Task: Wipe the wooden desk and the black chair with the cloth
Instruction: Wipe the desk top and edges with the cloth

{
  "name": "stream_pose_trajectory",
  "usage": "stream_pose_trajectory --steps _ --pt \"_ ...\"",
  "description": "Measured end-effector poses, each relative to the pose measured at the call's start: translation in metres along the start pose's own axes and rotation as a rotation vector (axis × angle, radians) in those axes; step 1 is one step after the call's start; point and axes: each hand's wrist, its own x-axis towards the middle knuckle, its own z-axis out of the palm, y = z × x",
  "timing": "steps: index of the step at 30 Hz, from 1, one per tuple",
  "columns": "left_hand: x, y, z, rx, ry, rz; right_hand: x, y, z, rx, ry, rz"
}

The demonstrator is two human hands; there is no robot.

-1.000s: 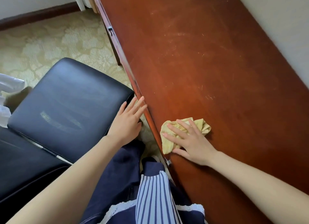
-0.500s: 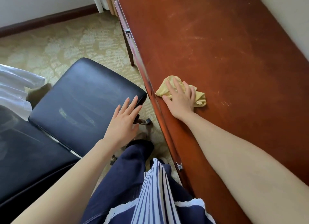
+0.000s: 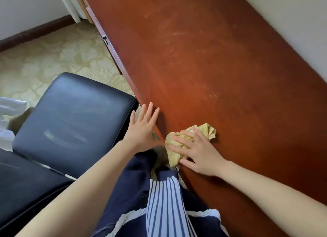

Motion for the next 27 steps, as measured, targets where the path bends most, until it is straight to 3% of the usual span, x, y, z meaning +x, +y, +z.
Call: stream_pose_trajectory --steps 7,17,22,24,27 --pt "0.030 0.037 -0.007 0.295 -0.100 0.026 -0.041 0.023 0.005 -0.018 -0.060 0.237" --pt "0.035 0.046 -0.011 0.306 -0.181 0.004 0.001 0.113 -0.026 0.064 0.095 0.753" --pt "0.036 0.049 -0.011 0.319 -0.194 -0.010 0.051 0.123 -0.043 0.176 0.165 1.028" --pt "0.036 0.048 -0.012 0.320 -0.194 -0.011 0.068 0.112 -0.046 0.168 0.162 1.012" --pt "0.037 0.047 -0.012 0.320 -0.192 -0.012 0.079 0.084 -0.039 0.089 0.135 0.789"
